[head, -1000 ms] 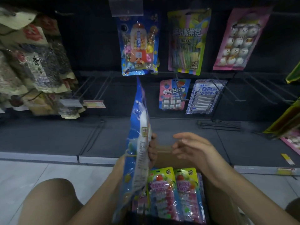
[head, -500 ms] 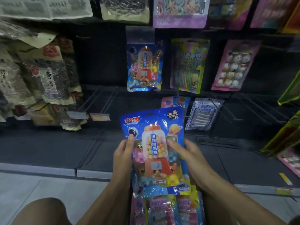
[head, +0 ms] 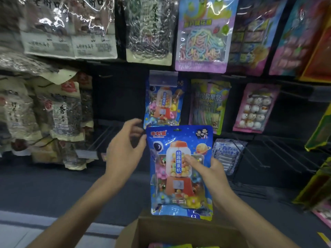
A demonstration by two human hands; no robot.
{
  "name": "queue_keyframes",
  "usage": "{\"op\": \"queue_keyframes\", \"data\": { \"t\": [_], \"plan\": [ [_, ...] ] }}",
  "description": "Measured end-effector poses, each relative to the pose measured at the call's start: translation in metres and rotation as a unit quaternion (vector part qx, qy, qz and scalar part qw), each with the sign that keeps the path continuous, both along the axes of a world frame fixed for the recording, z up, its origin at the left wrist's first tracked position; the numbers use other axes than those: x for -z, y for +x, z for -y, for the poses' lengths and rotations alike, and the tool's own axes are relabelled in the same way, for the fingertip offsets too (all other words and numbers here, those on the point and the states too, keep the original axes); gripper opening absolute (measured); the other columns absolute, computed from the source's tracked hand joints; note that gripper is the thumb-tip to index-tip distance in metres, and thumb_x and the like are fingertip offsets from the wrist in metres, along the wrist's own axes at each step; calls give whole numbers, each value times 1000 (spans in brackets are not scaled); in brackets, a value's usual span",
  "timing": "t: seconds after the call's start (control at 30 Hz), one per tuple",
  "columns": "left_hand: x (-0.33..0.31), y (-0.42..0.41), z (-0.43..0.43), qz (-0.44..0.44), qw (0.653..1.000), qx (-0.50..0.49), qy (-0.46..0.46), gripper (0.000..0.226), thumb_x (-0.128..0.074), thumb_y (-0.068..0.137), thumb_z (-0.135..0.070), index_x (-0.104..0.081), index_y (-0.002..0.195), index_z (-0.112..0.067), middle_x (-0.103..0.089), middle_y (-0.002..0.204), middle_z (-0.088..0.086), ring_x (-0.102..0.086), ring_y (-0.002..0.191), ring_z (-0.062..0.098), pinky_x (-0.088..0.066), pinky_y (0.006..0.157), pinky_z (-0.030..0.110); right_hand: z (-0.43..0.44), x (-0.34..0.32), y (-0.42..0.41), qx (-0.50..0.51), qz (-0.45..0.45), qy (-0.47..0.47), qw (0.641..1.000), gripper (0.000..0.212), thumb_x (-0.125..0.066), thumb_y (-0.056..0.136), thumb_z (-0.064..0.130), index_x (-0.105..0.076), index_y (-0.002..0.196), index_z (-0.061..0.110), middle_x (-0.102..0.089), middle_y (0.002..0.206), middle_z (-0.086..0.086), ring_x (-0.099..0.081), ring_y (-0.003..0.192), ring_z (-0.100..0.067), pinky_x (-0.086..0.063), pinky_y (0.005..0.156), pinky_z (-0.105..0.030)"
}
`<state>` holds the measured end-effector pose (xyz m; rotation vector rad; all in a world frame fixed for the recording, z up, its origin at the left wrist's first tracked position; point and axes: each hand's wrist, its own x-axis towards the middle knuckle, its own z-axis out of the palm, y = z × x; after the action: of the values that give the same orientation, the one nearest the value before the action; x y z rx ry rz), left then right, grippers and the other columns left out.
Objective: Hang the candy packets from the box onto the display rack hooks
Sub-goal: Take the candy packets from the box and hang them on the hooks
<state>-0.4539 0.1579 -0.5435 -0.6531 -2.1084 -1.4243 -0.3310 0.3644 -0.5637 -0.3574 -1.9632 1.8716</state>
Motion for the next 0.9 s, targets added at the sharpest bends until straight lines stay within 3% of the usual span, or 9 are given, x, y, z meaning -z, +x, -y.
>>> {"op": "queue_keyframes", "data": {
  "t": [0.07, 0.17, 0.3, 0.4, 0.47, 0.57, 0.7, 0.8, 0.9],
  "plan": [
    [-31, -16, -3, -144, 980, -74, -115, 47, -69, 91, -28, -56, 136, -28, -70, 116, -10, -69, 101, 14, -53, 86, 41, -4, -6, -11, 10, -5, 3, 1000, 20, -78, 93, 33, -77, 107, 19, -82, 100, 10, -77, 92, -4, -55, 82, -30],
    [-79, -40, -10, -314, 907, -156, -233, 57, -69, 91, -27, -54, 145, -15, -62, 130, 11, -63, 107, 29, -48, 86, 44, -9, -12, -27, 23, -17, 13, 1000, 23, -79, 92, 38, -77, 110, 23, -82, 102, 9, -77, 96, -8, -57, 90, -37],
    [-122, -75, -22, -411, 825, -188, -339, 65, -72, 91, -23, -46, 150, -14, -53, 143, 14, -53, 125, 33, -46, 98, 47, -7, -21, -49, 40, -45, 32, 998, 23, -78, 92, 39, -74, 112, 27, -81, 101, 11, -77, 96, -8, -59, 88, -37],
    [-133, -91, -30, -443, 783, -170, -402, 64, -72, 92, -16, -44, 150, -11, -56, 140, 12, -55, 124, 33, -47, 97, 46, -2, -29, -62, 42, -59, 52, 996, 28, -79, 90, 43, -74, 112, 26, -81, 99, 13, -76, 93, -4, -58, 79, -28],
    [-138, -94, -32, -445, 788, -151, -398, 58, -71, 93, -17, -48, 146, -10, -61, 136, 11, -58, 120, 32, -47, 95, 45, -1, -35, -71, 47, -50, 63, 996, 28, -80, 88, 48, -76, 106, 27, -81, 97, 13, -76, 96, -7, -58, 86, -34],
    [-150, -88, -33, -411, 848, -94, -321, 33, -62, 100, -21, -64, 132, -12, -71, 120, 9, -65, 105, 32, -46, 87, 44, 1, -42, -84, 28, -52, 60, 996, 28, -82, 87, 50, -78, 102, 26, -82, 99, 10, -77, 100, -13, -57, 98, -49],
    [-166, -84, -35, -327, 907, -43, -260, 24, -52, 106, -22, -71, 120, -20, -74, 109, 1, -67, 94, 26, -44, 78, 37, 6, -51, -94, 25, -71, 56, 996, 31, -82, 86, 52, -78, 101, 26, -82, 99, 9, -77, 100, -15, -57, 101, -52],
    [-180, -87, -35, -246, 928, -15, -278, 15, -58, 104, -23, -72, 110, -25, -67, 89, -9, -60, 83, 16, -44, 73, 34, 9, -55, -99, 38, -82, 51, 995, 35, -82, 85, 54, -78, 100, 23, -82, 97, 8, -78, 97, -15, -58, 99, -51],
    [-192, -88, -33, -203, 931, 17, -303, 12, -62, 102, -22, -74, 104, -26, -70, 88, -8, -66, 85, 17, -52, 78, 37, 9, -59, -106, 49, -77, 38, 995, 39, -82, 83, 57, -76, 100, 21, -82, 95, 7, -78, 95, -15, -58, 98, -52]
  ]
}}
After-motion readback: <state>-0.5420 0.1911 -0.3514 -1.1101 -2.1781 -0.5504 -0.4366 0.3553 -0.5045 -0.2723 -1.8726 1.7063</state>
